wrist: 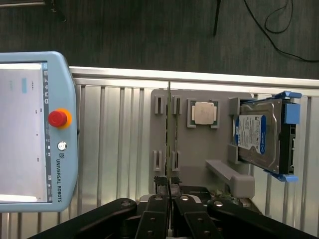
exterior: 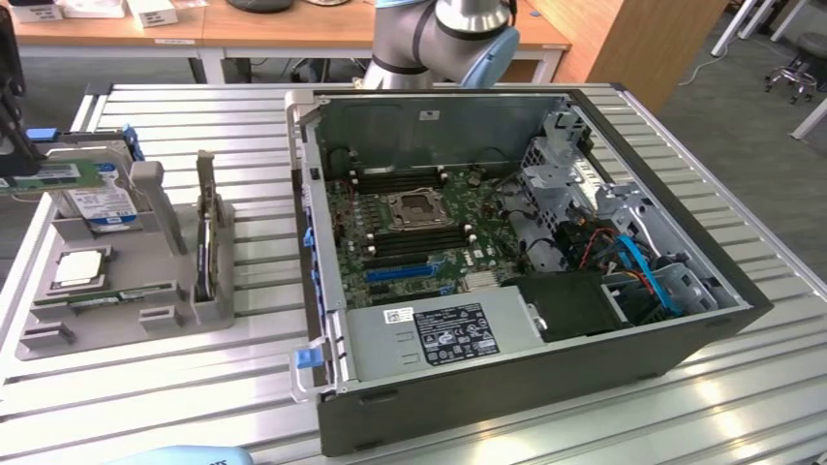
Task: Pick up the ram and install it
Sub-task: 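Pick up the ram and move it above insertion slot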
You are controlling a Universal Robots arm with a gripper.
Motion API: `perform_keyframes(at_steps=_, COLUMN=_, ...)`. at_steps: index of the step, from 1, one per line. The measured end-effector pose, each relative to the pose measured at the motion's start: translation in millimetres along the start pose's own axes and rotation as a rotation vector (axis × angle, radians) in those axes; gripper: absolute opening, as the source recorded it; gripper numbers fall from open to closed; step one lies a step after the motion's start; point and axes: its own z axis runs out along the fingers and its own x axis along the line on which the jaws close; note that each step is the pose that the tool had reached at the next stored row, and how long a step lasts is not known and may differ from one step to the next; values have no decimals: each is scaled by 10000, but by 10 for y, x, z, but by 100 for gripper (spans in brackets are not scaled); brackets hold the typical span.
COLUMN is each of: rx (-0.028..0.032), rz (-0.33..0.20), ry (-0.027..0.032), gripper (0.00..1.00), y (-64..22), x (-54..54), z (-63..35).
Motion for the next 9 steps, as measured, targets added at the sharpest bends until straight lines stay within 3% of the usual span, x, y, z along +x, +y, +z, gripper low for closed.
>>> perform_keyframes(at_steps=9, rx=0, rz=1, ry=1, gripper=12, y=-105, x=2, z=-5)
